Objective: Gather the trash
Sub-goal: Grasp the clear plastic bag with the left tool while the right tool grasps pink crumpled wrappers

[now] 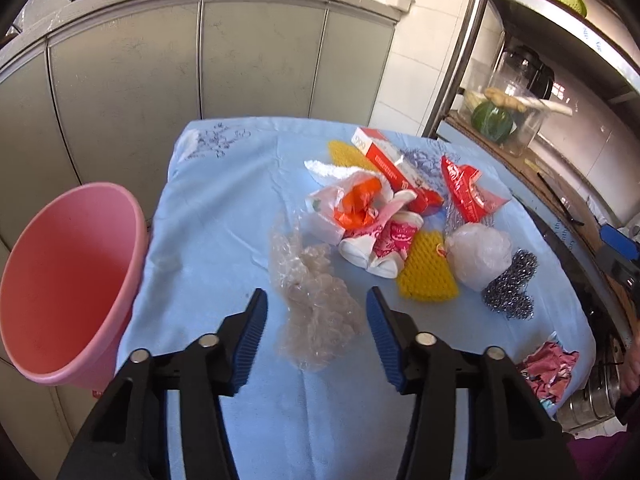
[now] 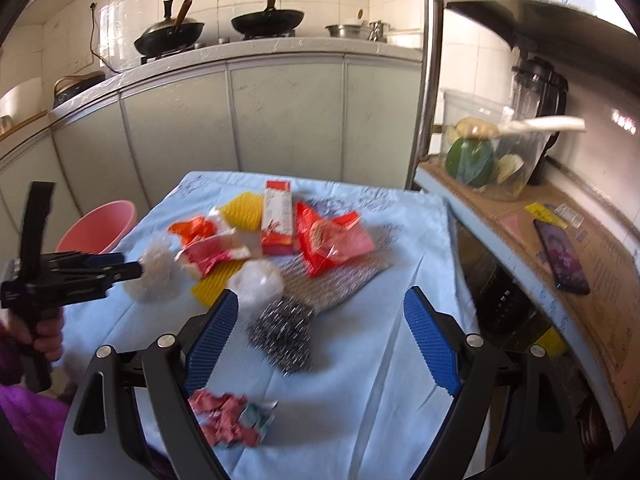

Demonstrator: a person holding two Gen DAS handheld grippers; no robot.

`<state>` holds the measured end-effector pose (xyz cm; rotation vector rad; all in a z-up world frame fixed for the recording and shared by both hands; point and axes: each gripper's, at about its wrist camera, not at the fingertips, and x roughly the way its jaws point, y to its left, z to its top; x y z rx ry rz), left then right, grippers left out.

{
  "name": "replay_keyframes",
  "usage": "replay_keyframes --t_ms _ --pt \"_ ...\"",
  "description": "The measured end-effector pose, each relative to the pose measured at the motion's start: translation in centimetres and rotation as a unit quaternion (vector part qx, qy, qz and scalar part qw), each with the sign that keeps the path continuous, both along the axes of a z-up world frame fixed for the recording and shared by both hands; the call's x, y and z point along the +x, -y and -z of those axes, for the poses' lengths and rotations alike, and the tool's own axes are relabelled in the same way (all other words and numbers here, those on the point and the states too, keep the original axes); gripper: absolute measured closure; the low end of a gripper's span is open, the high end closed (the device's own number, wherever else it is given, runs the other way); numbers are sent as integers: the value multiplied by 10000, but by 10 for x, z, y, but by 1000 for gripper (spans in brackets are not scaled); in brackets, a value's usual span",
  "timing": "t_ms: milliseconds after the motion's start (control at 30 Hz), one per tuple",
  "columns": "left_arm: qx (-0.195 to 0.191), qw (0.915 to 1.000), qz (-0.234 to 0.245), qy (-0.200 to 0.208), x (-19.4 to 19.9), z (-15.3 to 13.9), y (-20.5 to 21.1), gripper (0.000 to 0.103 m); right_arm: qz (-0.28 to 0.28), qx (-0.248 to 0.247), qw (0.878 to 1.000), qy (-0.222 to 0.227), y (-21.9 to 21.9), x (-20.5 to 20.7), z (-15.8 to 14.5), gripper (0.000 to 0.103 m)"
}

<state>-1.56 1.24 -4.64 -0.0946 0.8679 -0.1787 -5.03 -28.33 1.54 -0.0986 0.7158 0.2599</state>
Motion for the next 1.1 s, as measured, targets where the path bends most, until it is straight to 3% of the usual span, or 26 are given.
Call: replay_keyframes --t_ms 100,167,233,667,700,767,867,967,1100 --pt "-120 9998 -22 -156 4 7 -2 78 -161 87 9997 -168 1 -8 -1 18" --pt "-156 9998 -43 -129 2 8 -3 81 -286 142 9991 -274 0 -16 0 18" --pt "-147 9999 -22 -63 -1 7 -3 90 -418 144 9982 -417 -2 -22 2 18" --pt "-162 9991 58 383 -16 -15 -6 92 -790 -43 9893 -1225 -24 -34 45 18" --pt "-159 9990 57 411 -17 -16 -7 92 -811 -47 9881 -1302 -26 -33 49 21" --pt "-208 9988 63 440 -19 -18 -8 92 -879 -23 9851 -1478 -30 -33 55 37" --pt "-263 9985 87 472 -22 -20 -11 92 -915 22 9821 -1646 -34 -33 61 50" --pt "-302 9982 109 508 -25 -21 -13 92 -923 -23 9818 -1658 -39 -35 60 57" --pt "-393 9971 128 641 -31 -25 -19 92 -821 -77 9823 -1680 -41 -37 60 59"
